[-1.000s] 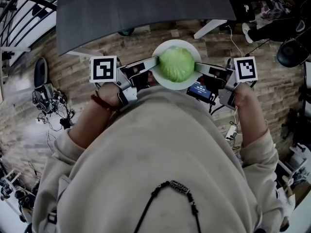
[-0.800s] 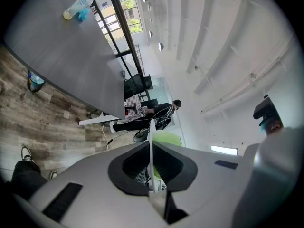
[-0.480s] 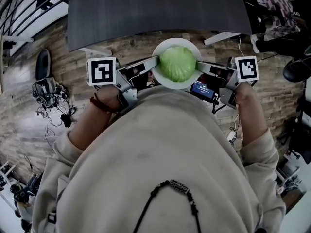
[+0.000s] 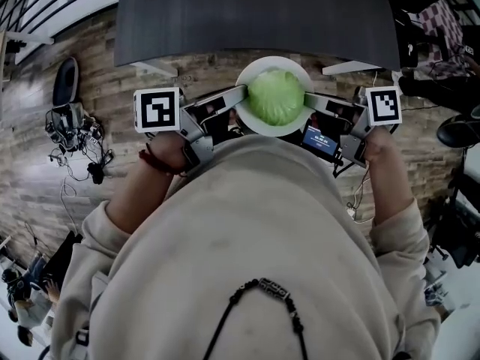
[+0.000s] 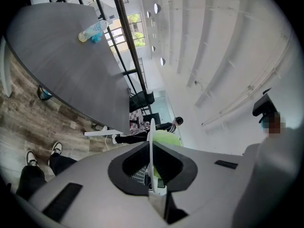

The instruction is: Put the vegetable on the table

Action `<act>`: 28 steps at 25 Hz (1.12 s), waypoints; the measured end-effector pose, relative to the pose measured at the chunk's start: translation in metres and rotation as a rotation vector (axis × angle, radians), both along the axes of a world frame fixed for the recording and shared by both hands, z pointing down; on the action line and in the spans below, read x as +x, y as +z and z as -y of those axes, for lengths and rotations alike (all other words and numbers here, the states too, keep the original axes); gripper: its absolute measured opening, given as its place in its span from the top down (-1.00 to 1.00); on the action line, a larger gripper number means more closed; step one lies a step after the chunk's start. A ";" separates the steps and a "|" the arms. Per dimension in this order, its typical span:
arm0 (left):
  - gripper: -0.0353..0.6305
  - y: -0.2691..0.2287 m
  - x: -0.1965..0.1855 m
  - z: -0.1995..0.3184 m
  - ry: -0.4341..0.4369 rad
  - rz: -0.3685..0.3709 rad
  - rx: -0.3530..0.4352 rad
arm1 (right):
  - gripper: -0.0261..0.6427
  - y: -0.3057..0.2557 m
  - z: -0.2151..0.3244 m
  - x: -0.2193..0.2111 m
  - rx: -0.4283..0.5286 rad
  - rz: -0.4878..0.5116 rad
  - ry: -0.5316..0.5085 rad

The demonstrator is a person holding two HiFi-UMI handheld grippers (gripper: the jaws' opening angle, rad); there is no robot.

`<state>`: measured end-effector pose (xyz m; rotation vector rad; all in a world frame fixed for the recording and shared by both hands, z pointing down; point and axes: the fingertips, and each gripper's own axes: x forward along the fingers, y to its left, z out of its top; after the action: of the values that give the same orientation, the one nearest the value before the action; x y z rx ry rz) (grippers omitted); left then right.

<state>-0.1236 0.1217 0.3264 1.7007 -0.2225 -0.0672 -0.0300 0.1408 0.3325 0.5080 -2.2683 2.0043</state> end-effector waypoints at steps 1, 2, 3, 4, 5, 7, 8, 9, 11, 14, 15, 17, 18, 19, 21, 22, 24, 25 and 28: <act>0.83 0.000 -0.001 -0.001 -0.009 0.007 0.003 | 0.83 0.001 0.000 0.000 -0.003 0.000 -0.008; 0.83 0.000 -0.002 0.000 -0.020 0.015 0.007 | 0.83 0.001 0.001 -0.001 -0.003 0.002 -0.017; 0.83 -0.001 -0.004 0.000 -0.032 0.018 0.010 | 0.83 0.000 0.003 -0.002 -0.002 0.006 -0.027; 0.83 -0.002 -0.006 0.001 -0.045 0.017 0.011 | 0.83 -0.001 0.005 -0.004 0.000 0.010 -0.039; 0.83 -0.004 -0.008 0.003 -0.060 0.013 0.010 | 0.83 -0.002 0.008 -0.006 0.001 0.013 -0.050; 0.83 -0.003 -0.014 0.011 -0.094 0.001 0.003 | 0.83 -0.001 0.019 -0.012 -0.002 0.011 -0.073; 0.83 -0.002 -0.017 0.017 -0.110 0.000 -0.003 | 0.83 0.001 0.026 -0.015 -0.004 0.007 -0.085; 0.83 0.000 -0.021 0.022 -0.124 0.003 -0.008 | 0.83 0.002 0.033 -0.017 -0.004 0.003 -0.097; 0.83 0.002 -0.025 0.030 -0.146 0.007 -0.013 | 0.83 0.003 0.044 -0.021 0.003 0.003 -0.120; 0.83 0.002 -0.026 0.037 -0.161 0.015 -0.002 | 0.83 0.002 0.051 -0.024 0.013 0.019 -0.136; 0.83 0.002 -0.025 0.040 -0.163 0.019 0.003 | 0.83 0.001 0.054 -0.022 0.013 0.021 -0.137; 0.83 0.000 -0.019 0.049 -0.168 0.017 0.011 | 0.83 0.001 0.064 -0.016 0.017 0.021 -0.137; 0.83 -0.001 -0.015 0.055 -0.170 0.012 0.012 | 0.83 0.000 0.069 -0.012 0.019 0.022 -0.138; 0.83 -0.002 -0.011 0.060 -0.172 0.009 0.012 | 0.83 -0.001 0.075 -0.009 0.020 0.023 -0.139; 0.83 -0.001 -0.004 0.070 -0.169 0.014 0.010 | 0.83 -0.001 0.086 -0.001 0.023 0.023 -0.140; 0.83 0.000 0.000 0.075 -0.167 0.017 0.006 | 0.83 -0.001 0.091 0.003 0.025 0.023 -0.139; 0.83 0.000 0.010 0.086 -0.165 0.019 0.004 | 0.83 0.000 0.102 0.012 0.030 0.027 -0.136; 0.83 0.000 0.016 0.091 -0.163 0.022 0.009 | 0.83 0.001 0.106 0.018 0.031 0.030 -0.134; 0.83 -0.001 0.038 0.108 -0.156 0.032 0.023 | 0.83 0.001 0.121 0.040 0.030 0.041 -0.128</act>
<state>-0.0854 0.0140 0.3254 1.7055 -0.3789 -0.1589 0.0105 0.0196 0.3338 0.3178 -2.2941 1.9396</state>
